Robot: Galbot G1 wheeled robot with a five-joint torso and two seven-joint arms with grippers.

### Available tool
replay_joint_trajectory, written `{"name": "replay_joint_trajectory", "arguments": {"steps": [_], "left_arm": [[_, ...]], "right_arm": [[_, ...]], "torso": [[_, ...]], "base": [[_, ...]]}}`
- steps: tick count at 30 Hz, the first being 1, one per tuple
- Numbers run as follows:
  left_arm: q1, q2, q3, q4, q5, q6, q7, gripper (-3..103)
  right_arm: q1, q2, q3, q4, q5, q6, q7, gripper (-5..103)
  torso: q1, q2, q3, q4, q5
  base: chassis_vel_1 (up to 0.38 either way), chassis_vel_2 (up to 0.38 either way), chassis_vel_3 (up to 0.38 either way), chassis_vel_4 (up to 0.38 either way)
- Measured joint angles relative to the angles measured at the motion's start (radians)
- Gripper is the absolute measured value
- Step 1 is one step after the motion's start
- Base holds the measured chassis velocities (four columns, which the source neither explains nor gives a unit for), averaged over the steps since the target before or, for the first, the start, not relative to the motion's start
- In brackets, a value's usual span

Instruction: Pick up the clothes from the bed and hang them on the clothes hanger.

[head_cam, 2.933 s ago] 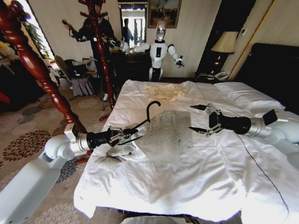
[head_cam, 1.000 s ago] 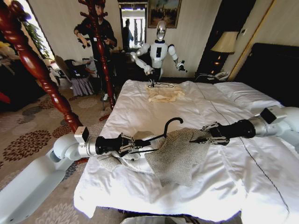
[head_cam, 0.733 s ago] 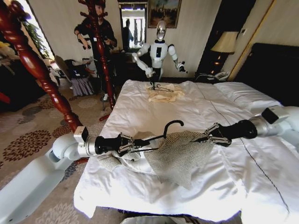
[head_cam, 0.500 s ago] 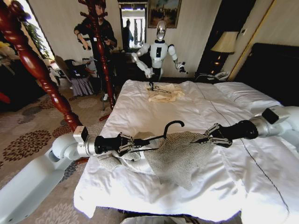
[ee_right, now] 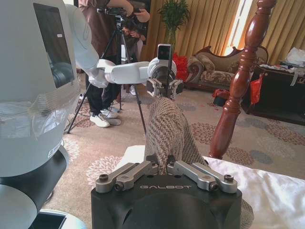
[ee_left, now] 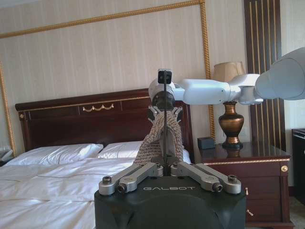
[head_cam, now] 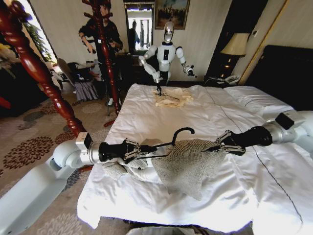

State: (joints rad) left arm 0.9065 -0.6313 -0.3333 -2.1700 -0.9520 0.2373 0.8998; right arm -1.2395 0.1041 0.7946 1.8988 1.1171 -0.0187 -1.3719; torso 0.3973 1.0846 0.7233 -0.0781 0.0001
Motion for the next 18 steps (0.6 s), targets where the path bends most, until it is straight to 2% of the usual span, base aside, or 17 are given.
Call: {"name": "replay_joint_trajectory", "arguments": {"steps": [6, 9, 12, 13, 15, 16, 18], "left_arm": [[0.007, 0.006, -0.013, -0.002, -0.001, -0.007, -0.001, 2], [0.015, 0.010, -0.028, -0.001, -0.010, -0.011, -0.003, 1], [0.024, 0.012, -0.034, -0.002, -0.014, -0.015, -0.004, 11], [0.027, 0.012, -0.037, -0.002, -0.015, -0.017, -0.004, 11], [0.030, 0.012, -0.048, -0.004, -0.022, -0.021, -0.005, 22], [0.030, 0.012, -0.048, -0.004, -0.022, -0.021, -0.005, 22], [0.033, 0.011, -0.068, -0.008, -0.041, -0.022, -0.010, 33]], "right_arm": [[-0.003, 0.001, 0.001, -0.001, 0.015, -0.006, 0.009, 3], [-0.016, 0.001, 0.002, 0.007, 0.072, -0.007, 0.059, 3], [-0.029, 0.001, 0.002, 0.018, 0.116, -0.007, 0.089, 3], [-0.031, 0.001, 0.003, 0.019, 0.122, -0.007, 0.095, 3], [-0.032, 0.003, 0.003, 0.017, 0.120, -0.007, 0.098, 3], [-0.032, 0.003, 0.003, 0.017, 0.120, -0.007, 0.098, 3], [-0.036, 0.008, 0.003, 0.017, 0.115, -0.006, 0.098, 3]], "torso": [[0.000, 0.000, 0.000, 0.0000, 0.0000], [0.000, 0.000, 0.000, 0.0000, 0.0000], [0.000, 0.000, 0.000, 0.0000, 0.0001], [0.000, 0.000, 0.000, 0.0001, 0.0000], [0.000, 0.000, 0.000, 0.0000, -0.0001], [0.000, 0.000, 0.000, 0.0000, -0.0001], [0.000, 0.000, 0.000, 0.0000, 0.0001]], "base": [[0.000, 0.000, 0.000, 0.000], [0.000, 0.000, 0.000, 0.000], [0.000, 0.000, 0.000, 0.000], [0.000, 0.000, 0.000, 0.000], [0.000, 0.000, 0.000, 0.000], [0.000, 0.000, 0.000, 0.000], [0.000, 0.000, 0.000, 0.000]]}}
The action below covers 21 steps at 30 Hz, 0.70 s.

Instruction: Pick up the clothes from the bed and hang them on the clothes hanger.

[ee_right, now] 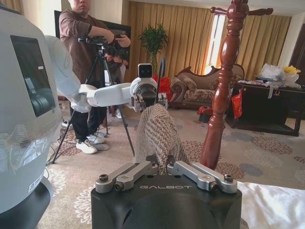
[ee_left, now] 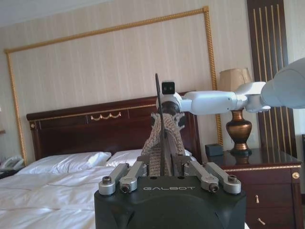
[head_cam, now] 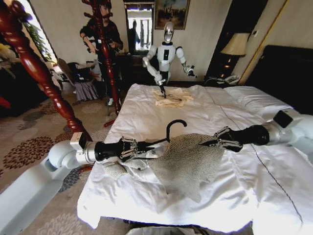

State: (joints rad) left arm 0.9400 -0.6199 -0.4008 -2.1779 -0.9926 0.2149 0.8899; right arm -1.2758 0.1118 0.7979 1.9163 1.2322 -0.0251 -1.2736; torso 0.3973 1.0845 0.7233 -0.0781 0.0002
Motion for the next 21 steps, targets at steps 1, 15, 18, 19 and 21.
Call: {"name": "replay_joint_trajectory", "arguments": {"steps": [1, 15, 18, 19, 21], "left_arm": [[0.000, -0.001, -0.011, 0.000, -0.008, -0.001, -0.002, 38], [0.007, -0.024, -0.170, 0.115, -0.058, -0.020, -0.168, 87], [0.033, -0.055, -0.177, 0.152, -0.004, -0.006, -0.389, 97], [0.051, -0.070, -0.181, 0.157, 0.003, 0.006, -0.464, 99], [0.091, -0.101, -0.194, 0.155, 0.017, 0.024, -0.557, 100]], "right_arm": [[-0.002, 0.003, 0.000, 0.000, -0.004, 0.001, 0.000, 3], [-0.010, 0.037, 0.007, 0.011, -0.004, 0.007, -0.002, 3], [-0.005, 0.052, 0.014, 0.029, 0.028, 0.010, 0.020, 3], [-0.001, 0.059, 0.017, 0.038, 0.041, 0.016, 0.036, 3], [0.007, 0.069, 0.020, 0.049, 0.056, 0.026, 0.062, 3]], "torso": [[0.000, 0.000, 0.000, 0.0000, 0.0000], [0.000, 0.000, 0.000, 0.0000, 0.0001], [0.000, 0.000, 0.000, -0.0003, -0.0002], [0.000, 0.000, 0.000, -0.0002, -0.0003], [0.000, 0.000, 0.000, 0.0001, -0.0002]], "base": [[0.000, 0.000, 0.000, 0.000], [0.000, 0.000, 0.000, 0.000], [0.000, 0.000, 0.000, 0.000], [0.000, 0.000, 0.000, 0.000], [0.000, 0.000, 0.000, 0.000]]}}
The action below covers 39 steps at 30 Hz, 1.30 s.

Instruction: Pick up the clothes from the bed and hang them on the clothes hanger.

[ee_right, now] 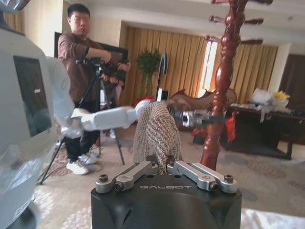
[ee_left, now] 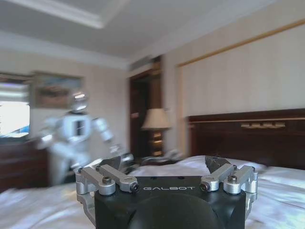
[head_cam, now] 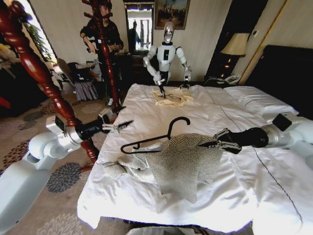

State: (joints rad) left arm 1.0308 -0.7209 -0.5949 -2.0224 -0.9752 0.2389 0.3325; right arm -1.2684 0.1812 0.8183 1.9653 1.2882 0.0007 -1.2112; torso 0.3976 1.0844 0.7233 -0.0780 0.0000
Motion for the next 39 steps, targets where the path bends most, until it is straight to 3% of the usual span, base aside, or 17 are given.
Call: {"name": "replay_joint_trajectory", "arguments": {"steps": [2, 4, 5, 8, 14, 17, 24, 31, 36, 39], "left_arm": [[0.063, -0.043, -0.018, -0.015, 0.061, 0.007, -0.034, 100], [0.121, -0.080, -0.029, -0.026, 0.163, -0.014, 0.013, 100], [0.121, -0.080, -0.029, -0.026, 0.163, -0.014, 0.013, 100], [0.221, -0.130, -0.038, -0.053, 0.272, -0.045, 0.139, 100], [0.370, -0.235, -0.024, -0.088, 0.300, -0.042, 0.203, 100], [0.412, -0.250, -0.013, -0.101, 0.329, -0.043, 0.227, 100], [0.423, -0.213, -0.003, -0.106, 0.341, -0.040, 0.269, 100], [0.384, -0.218, 0.016, -0.051, 0.341, -0.033, 0.270, 100], [0.311, -0.216, 0.085, -0.012, 0.343, -0.026, 0.278, 101], [0.253, -0.189, 0.129, 0.012, 0.345, -0.024, 0.292, 97]], "right_arm": [[0.010, 0.012, 0.002, 0.014, 0.011, 0.011, 0.030, 3], [0.015, 0.022, 0.003, 0.028, 0.014, 0.016, 0.049, 3], [0.015, 0.022, 0.003, 0.028, 0.014, 0.016, 0.049, 3], [0.012, 0.032, 0.003, 0.041, 0.005, 0.020, 0.052, 3], [-0.003, 0.043, 0.003, 0.048, -0.014, 0.026, 0.044, 3], [-0.006, 0.041, 0.002, 0.048, -0.017, 0.031, 0.039, 3], [-0.005, 0.036, 0.004, 0.055, -0.019, 0.035, 0.028, 3], [-0.004, 0.035, 0.004, 0.073, -0.020, 0.038, 0.026, 3], [-0.003, 0.028, 0.004, 0.093, -0.019, 0.040, 0.030, 3], [-0.003, 0.026, 0.000, 0.100, -0.019, 0.042, 0.036, 3]], "torso": [[0.000, 0.000, 0.000, 0.0001, -0.0002], [0.000, 0.000, 0.000, 0.0001, 0.0001], [0.000, 0.000, 0.000, 0.0001, 0.0001], [0.000, 0.000, 0.000, -0.0001, 0.0003], [0.000, 0.000, 0.000, 0.0001, 0.0001], [0.000, 0.000, 0.000, 0.0000, 0.0004], [0.000, 0.000, 0.000, -0.0001, 0.0003], [0.000, 0.000, 0.000, 0.0000, 0.0002], [0.000, 0.000, 0.000, -0.0001, 0.0000], [0.000, 0.000, 0.000, -0.0003, 0.0002]], "base": [[0.000, 0.000, 0.000, 0.000], [0.000, 0.000, 0.000, 0.000], [0.000, 0.000, 0.000, 0.000], [0.000, 0.000, 0.000, 0.000], [0.000, 0.000, 0.000, 0.000], [0.000, 0.000, 0.000, 0.000], [0.000, 0.000, 0.000, 0.000], [0.000, 0.000, 0.000, 0.000], [0.000, 0.000, 0.000, 0.000], [0.000, 0.000, 0.000, 0.000]]}}
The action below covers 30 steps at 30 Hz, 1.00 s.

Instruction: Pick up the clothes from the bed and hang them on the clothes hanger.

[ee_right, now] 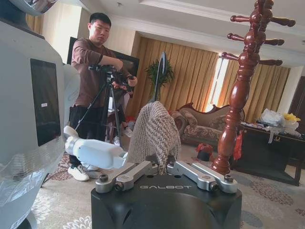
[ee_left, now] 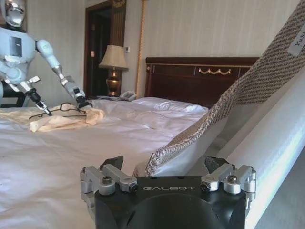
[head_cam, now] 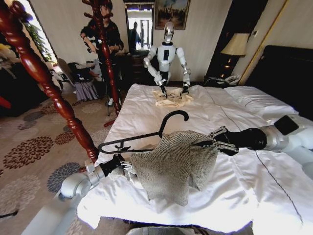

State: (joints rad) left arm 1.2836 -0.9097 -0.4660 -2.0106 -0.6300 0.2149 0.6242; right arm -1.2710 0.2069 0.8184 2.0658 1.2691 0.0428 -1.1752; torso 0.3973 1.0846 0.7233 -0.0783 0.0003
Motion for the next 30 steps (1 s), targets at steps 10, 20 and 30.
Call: {"name": "replay_joint_trajectory", "arguments": {"steps": [10, 20, 30], "left_arm": [[-0.035, 0.002, 0.039, 0.047, 0.034, -0.006, 0.021, 64], [-0.046, -0.007, 0.033, 0.061, 0.028, -0.033, 0.028, 25], [-0.049, -0.013, 0.015, 0.058, 0.004, -0.032, 0.035, 2]], "right_arm": [[0.016, 0.000, -0.007, -0.008, 0.007, 0.001, 0.003, 3], [0.023, -0.005, -0.014, -0.021, 0.011, 0.002, 0.005, 3], [0.022, -0.005, -0.010, -0.015, 0.018, 0.005, 0.008, 3]], "torso": [[0.000, 0.000, 0.000, 0.0003, -0.0001], [0.000, 0.000, 0.000, 0.0002, -0.0001], [0.000, 0.000, 0.000, 0.0002, -0.0001]], "base": [[0.000, 0.000, 0.000, 0.000], [0.000, 0.000, 0.000, 0.000], [0.000, 0.000, 0.000, 0.000]]}}
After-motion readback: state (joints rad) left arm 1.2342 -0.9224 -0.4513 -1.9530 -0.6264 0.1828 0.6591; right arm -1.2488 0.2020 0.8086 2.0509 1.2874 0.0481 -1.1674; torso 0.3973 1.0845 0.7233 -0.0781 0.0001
